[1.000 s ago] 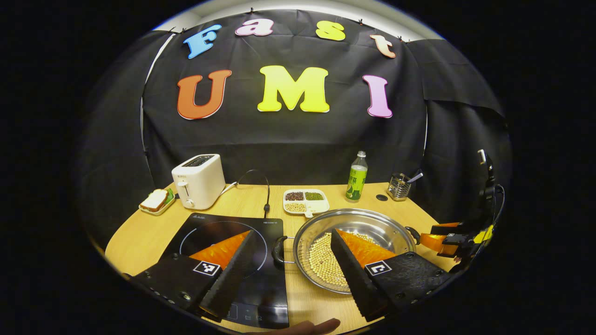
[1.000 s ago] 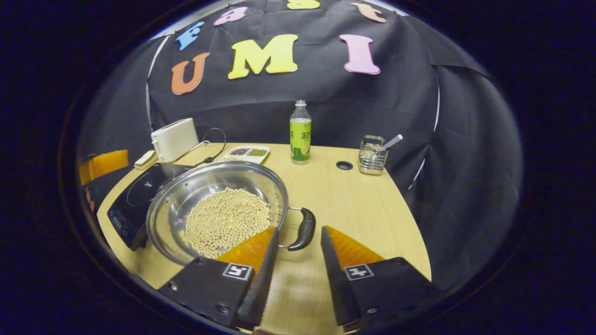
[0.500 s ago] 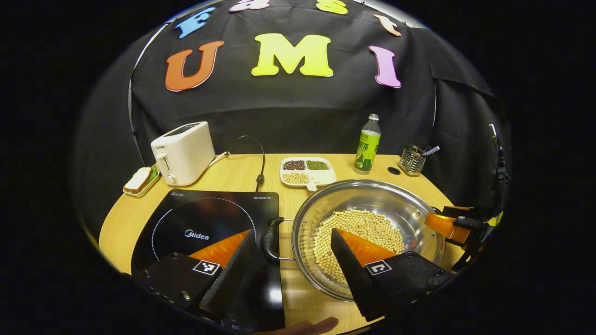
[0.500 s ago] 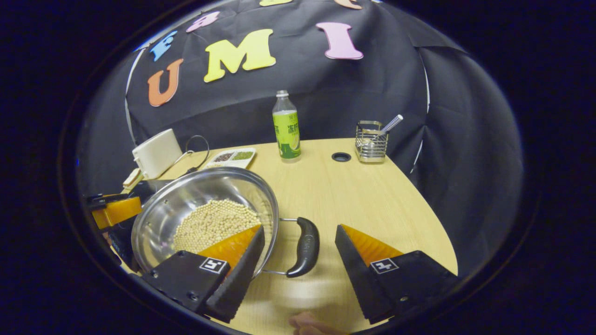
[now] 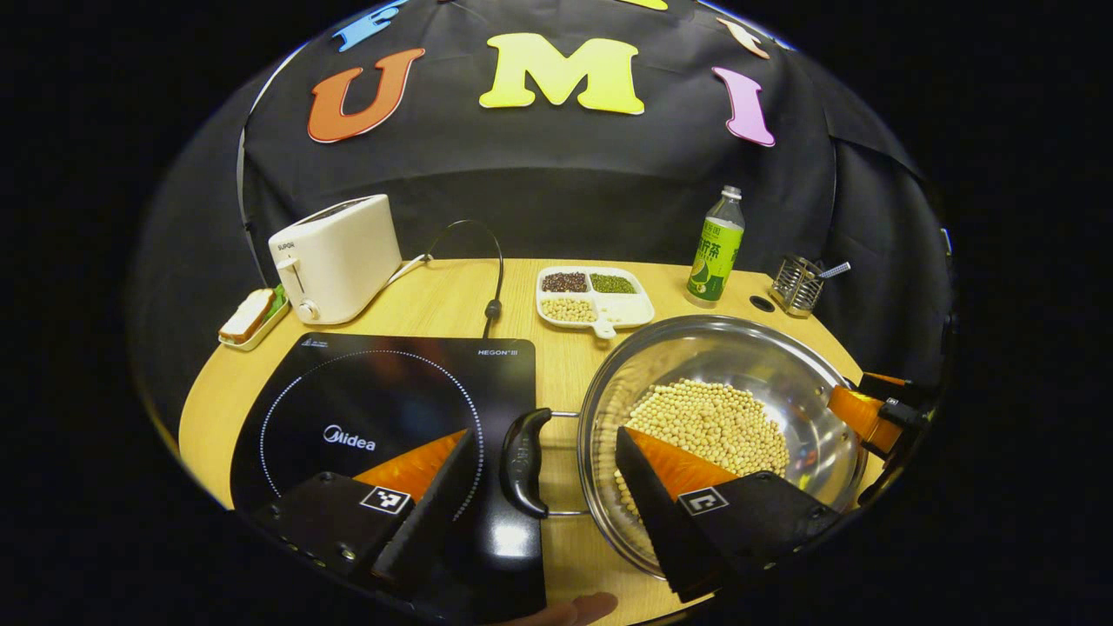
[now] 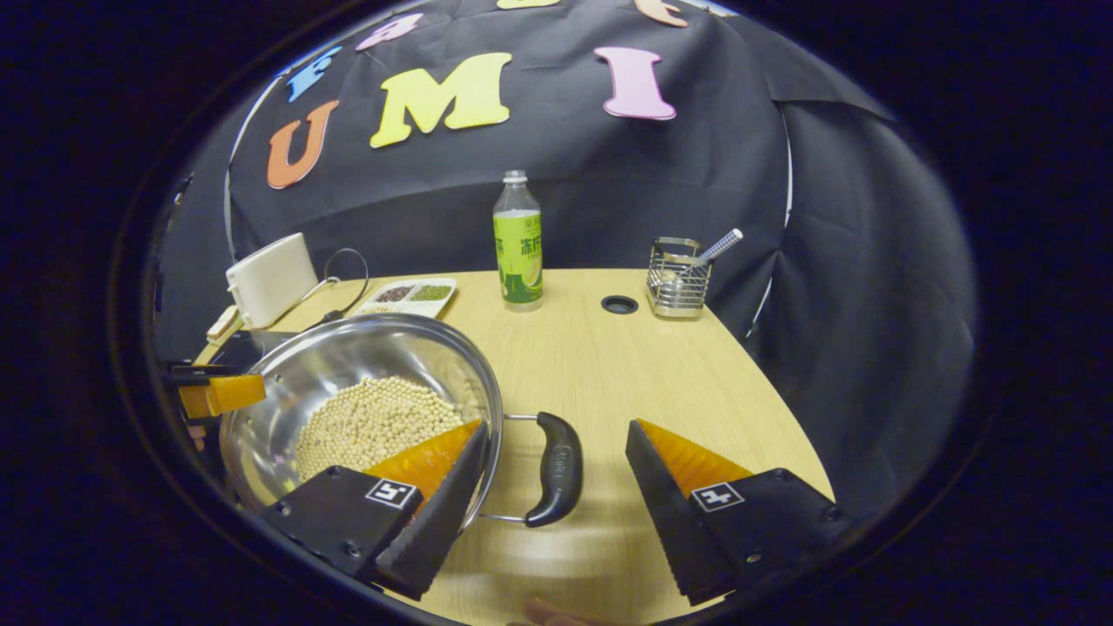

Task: First push the handle of the pot to place it horizontally, then grasp the pot with both hands and set it on the induction cooktop.

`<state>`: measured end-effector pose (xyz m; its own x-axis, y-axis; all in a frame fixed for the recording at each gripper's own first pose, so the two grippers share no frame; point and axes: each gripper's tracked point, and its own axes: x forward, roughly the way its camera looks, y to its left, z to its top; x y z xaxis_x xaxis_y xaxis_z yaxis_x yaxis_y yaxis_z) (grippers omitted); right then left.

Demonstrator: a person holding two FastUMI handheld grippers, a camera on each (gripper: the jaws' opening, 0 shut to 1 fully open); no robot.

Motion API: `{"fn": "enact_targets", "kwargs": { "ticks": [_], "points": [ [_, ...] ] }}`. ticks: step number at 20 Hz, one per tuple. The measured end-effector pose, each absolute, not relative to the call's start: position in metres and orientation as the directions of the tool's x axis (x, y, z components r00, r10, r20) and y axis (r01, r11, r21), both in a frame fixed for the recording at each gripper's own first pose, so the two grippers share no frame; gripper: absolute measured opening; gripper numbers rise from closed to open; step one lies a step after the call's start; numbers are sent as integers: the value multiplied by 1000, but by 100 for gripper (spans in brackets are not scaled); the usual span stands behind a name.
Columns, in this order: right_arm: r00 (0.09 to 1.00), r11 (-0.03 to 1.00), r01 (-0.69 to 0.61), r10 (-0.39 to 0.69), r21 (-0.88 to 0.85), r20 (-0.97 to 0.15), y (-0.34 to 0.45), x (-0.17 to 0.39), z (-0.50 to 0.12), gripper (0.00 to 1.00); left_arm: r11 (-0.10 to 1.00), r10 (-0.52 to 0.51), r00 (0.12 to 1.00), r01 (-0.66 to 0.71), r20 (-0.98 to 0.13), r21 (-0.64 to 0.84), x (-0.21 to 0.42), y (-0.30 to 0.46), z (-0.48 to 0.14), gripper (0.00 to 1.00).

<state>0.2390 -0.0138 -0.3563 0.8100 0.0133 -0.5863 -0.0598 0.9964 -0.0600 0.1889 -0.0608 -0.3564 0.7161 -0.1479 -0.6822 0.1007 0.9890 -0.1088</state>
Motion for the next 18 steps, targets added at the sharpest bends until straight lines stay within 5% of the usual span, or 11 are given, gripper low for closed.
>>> {"fn": "enact_targets", "kwargs": {
  "ticks": [6,8,10,11,12,13,18],
  "points": [
    [803,996,-83,57,-16,-593,-11,239,-361,100,995,-95,721,91,-686,-43,188,-52,-358,78],
    [792,995,-92,88,24,-604,-1,235,-362,95,993,-112,723,105,-682,-53,187,-53,-357,71],
    [788,997,-75,78,30,-611,0,234,-362,73,992,-128,718,106,-684,-75,191,-56,-359,71],
    [787,997,-71,75,31,-613,0,232,-361,68,992,-127,717,97,-686,-81,183,-56,-355,61],
    [785,997,-67,72,32,-615,0,232,-362,67,992,-121,718,101,-685,-70,182,-57,-355,72],
    [784,998,-61,68,32,-617,-1,231,-362,67,993,-118,721,101,-683,-65,182,-56,-354,59],
    [756,998,-30,60,57,-652,-9,201,-357,62,993,-116,705,109,-700,-55,153,-61,-347,57]
  ]
}}
